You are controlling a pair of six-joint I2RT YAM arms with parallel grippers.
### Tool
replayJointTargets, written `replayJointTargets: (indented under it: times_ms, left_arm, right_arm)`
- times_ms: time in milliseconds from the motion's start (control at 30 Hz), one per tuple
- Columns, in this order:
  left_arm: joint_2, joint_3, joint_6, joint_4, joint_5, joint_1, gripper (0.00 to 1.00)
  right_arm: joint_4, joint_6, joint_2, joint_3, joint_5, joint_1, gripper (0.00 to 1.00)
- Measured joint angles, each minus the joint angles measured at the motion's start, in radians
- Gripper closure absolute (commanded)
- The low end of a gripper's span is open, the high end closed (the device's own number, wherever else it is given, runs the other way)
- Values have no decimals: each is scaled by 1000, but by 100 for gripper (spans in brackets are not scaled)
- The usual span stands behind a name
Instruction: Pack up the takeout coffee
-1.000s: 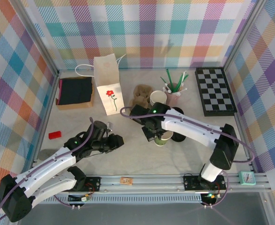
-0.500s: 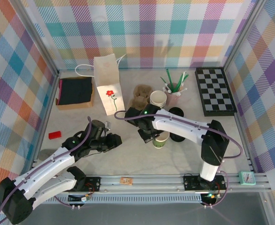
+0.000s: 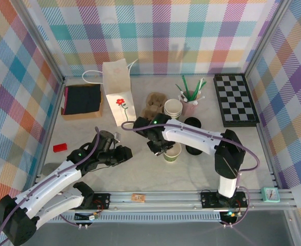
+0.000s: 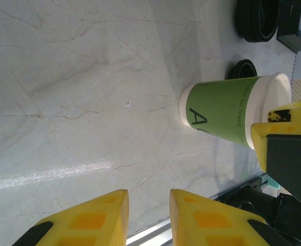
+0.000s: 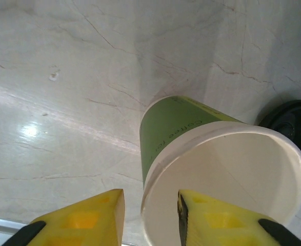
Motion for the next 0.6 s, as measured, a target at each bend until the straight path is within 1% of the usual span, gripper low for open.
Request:
replayJointTargets:
  times_ms: [167, 300, 367, 467, 533, 600]
  left_arm:
    - [-3, 27, 16, -17, -3, 8, 72]
    - [-4, 48, 30, -34, -3, 20, 72]
    - [-3, 55, 39, -36, -3, 26, 72]
    - [-3, 64, 49, -37, -3, 27, 72]
    - [0, 68, 53, -37, -3, 27, 72]
    - [3, 72, 56, -37, -3, 27, 72]
  right_arm:
    - [-42, 1, -51, 79, 15, 12, 61]
    - [-92, 5, -201, 92, 77, -8, 60]
    - [-103, 4, -299, 67, 93, -73, 60]
    - [-90, -6, -454, -64, 97, -272, 61]
    - [-77, -17, -510, -186, 84, -414, 62]
    - [-53, -26, -516, -294, 59, -481, 62]
